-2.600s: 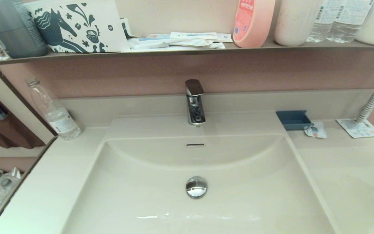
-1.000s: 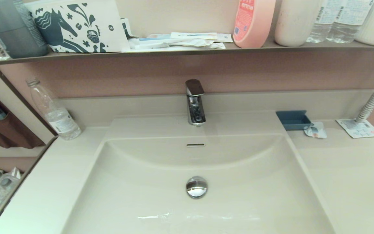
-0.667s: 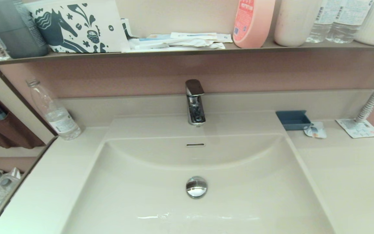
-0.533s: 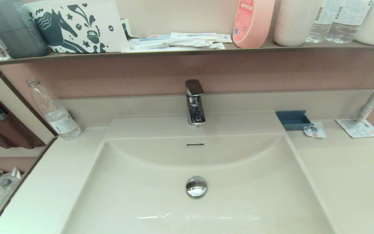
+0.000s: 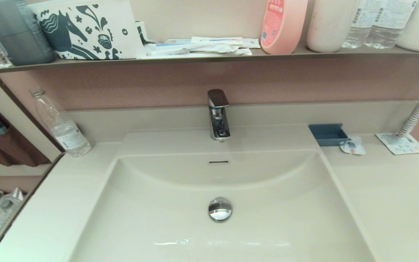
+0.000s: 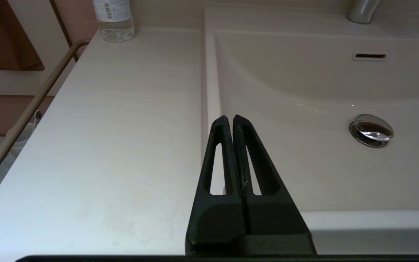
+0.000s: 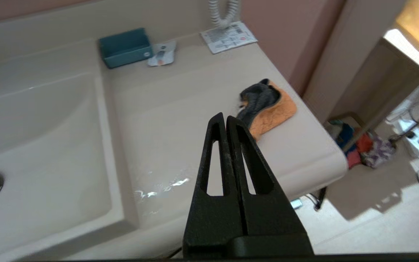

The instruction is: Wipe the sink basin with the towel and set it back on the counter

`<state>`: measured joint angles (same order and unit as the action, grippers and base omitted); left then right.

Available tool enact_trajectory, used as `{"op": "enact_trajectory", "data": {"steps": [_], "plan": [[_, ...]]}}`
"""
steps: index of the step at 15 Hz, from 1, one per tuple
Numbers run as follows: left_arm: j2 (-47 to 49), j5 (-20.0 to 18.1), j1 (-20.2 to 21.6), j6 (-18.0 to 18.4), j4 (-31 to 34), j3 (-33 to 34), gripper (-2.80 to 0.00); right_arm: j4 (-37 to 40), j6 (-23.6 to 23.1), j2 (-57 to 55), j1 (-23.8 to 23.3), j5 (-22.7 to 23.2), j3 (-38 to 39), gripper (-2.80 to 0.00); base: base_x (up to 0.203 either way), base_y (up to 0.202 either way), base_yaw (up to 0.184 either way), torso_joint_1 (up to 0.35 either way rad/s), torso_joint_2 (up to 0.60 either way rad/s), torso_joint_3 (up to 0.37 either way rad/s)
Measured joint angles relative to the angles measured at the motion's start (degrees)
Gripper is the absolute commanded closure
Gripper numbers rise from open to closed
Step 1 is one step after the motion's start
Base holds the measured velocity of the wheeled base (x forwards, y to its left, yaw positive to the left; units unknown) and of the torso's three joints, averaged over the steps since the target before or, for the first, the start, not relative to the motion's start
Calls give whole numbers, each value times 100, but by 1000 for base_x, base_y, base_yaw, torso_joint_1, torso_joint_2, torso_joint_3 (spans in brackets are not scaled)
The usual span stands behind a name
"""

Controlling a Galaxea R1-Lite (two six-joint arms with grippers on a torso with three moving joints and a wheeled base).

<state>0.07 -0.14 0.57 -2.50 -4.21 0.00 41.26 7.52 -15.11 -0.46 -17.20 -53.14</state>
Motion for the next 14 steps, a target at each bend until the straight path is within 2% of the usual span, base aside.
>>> {"op": "enact_trajectory", "data": {"steps": [3,5,7,12,14], "plan": [[0,-3,2,1,-1,0,0,-50,-31,829,26,723,627,0,0,0,0,0,0,0],[0,-4,2,-2,0,0,0,-365,-4,1213,30,1088,1224,0,0,0,0,0,0,0],[0,-4,2,-2,-1,0,0,-1089,-39,1394,30,1163,2053,0,0,0,0,0,0,0],[0,-4,2,1,-1,0,0,-3408,-484,1504,35,1329,4495,0,0,0,0,0,0,0],[0,-7,2,-2,-4,0,0,-4087,-615,1509,37,1555,5007,0,0,0,0,0,0,0]]}}
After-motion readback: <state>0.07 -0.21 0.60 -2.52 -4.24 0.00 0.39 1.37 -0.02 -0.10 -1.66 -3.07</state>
